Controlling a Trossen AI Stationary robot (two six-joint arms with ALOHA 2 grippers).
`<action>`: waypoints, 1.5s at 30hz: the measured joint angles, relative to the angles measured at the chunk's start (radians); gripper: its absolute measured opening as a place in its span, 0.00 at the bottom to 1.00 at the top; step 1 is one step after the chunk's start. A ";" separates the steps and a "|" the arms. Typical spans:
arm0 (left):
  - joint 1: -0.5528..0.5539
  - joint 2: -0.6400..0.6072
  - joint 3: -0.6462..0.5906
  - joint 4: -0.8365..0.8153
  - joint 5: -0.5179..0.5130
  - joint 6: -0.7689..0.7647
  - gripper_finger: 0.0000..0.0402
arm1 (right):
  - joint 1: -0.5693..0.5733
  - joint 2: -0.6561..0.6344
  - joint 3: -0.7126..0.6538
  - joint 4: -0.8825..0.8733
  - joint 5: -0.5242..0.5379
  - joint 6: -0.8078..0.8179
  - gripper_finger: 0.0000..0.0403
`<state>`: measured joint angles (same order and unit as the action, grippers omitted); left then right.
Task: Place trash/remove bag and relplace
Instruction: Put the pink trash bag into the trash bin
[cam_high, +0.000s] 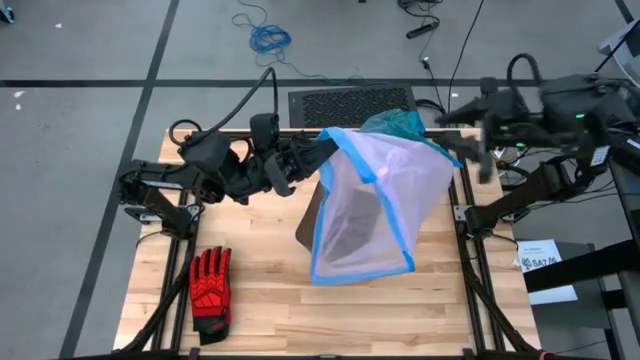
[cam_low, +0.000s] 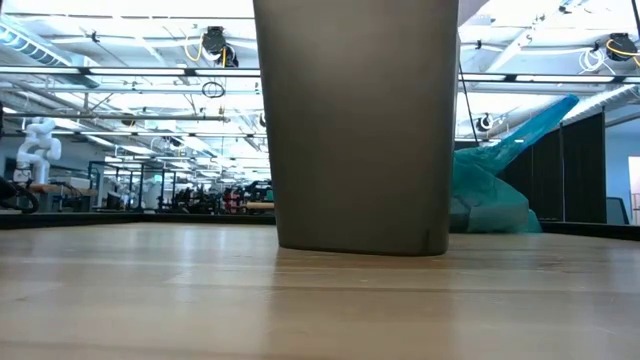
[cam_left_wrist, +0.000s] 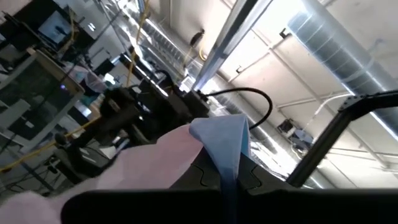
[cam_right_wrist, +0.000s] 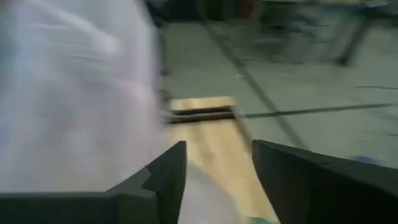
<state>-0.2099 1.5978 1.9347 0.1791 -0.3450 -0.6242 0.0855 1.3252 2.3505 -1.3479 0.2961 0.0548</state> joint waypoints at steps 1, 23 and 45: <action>0.000 0.000 0.000 0.000 0.003 -0.006 0.00 | -0.008 0.011 0.000 0.006 0.041 -0.020 0.41; -0.011 -0.002 0.001 0.104 0.160 0.085 0.00 | -0.072 0.390 -0.001 -0.178 -0.277 -0.013 0.00; 0.090 0.067 -0.268 0.229 0.142 -0.148 0.00 | -0.027 -0.341 -0.850 0.112 -0.266 0.422 0.00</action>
<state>-0.1195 1.6644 1.6670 0.4079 -0.2029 -0.7722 0.0589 0.9847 1.5005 -1.2355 0.0297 0.4763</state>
